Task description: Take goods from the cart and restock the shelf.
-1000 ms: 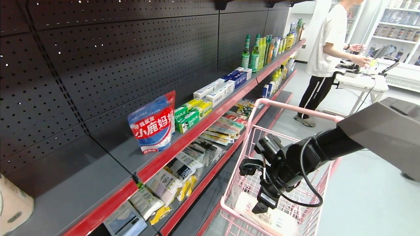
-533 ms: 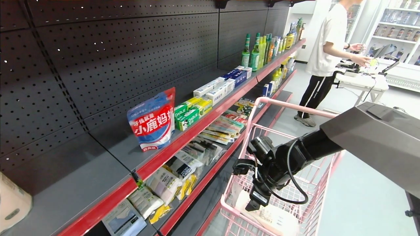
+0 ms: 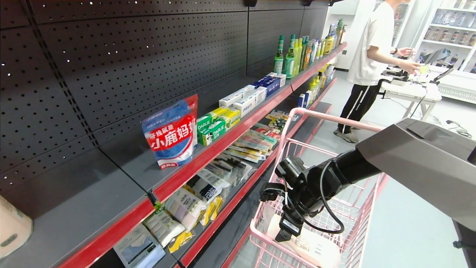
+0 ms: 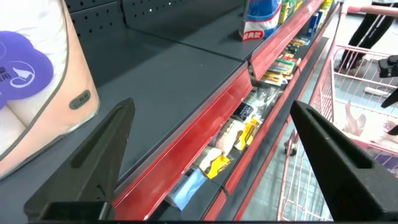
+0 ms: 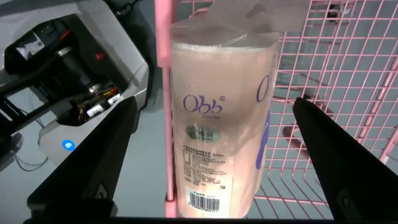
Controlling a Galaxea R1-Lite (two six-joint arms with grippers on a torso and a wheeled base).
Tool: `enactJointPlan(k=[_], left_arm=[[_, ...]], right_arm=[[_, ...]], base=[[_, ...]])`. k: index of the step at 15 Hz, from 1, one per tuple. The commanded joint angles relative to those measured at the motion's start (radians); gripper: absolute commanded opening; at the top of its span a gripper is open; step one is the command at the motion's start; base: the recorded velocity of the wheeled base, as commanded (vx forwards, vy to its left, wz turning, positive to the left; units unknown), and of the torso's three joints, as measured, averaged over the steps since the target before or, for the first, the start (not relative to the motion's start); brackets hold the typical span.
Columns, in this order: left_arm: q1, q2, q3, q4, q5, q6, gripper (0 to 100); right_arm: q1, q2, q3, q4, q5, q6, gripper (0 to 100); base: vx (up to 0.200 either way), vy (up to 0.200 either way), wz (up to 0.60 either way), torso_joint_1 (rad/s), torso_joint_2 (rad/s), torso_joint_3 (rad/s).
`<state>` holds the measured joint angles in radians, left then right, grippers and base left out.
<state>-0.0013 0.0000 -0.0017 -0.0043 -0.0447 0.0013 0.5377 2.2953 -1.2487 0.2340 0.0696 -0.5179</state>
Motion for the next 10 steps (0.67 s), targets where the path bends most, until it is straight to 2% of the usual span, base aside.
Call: enactJointPlan(k=[1, 10], left_arm=[[0.000, 0.002, 0.000, 0.001, 0.000, 0.000, 100], [0.000, 0.002, 0.000, 0.000, 0.000, -0.001, 100]], right_arm=[[0.001, 0.001, -0.003, 0.001, -0.001, -0.001, 100], [-0.015, 0.019, -0.008, 0.001, -0.001, -0.007, 100]], base=[[0.000, 0.000, 0.00, -0.105, 0.26, 0.144], [0.000, 0.000, 0.00, -0.011, 0.03, 0.014]])
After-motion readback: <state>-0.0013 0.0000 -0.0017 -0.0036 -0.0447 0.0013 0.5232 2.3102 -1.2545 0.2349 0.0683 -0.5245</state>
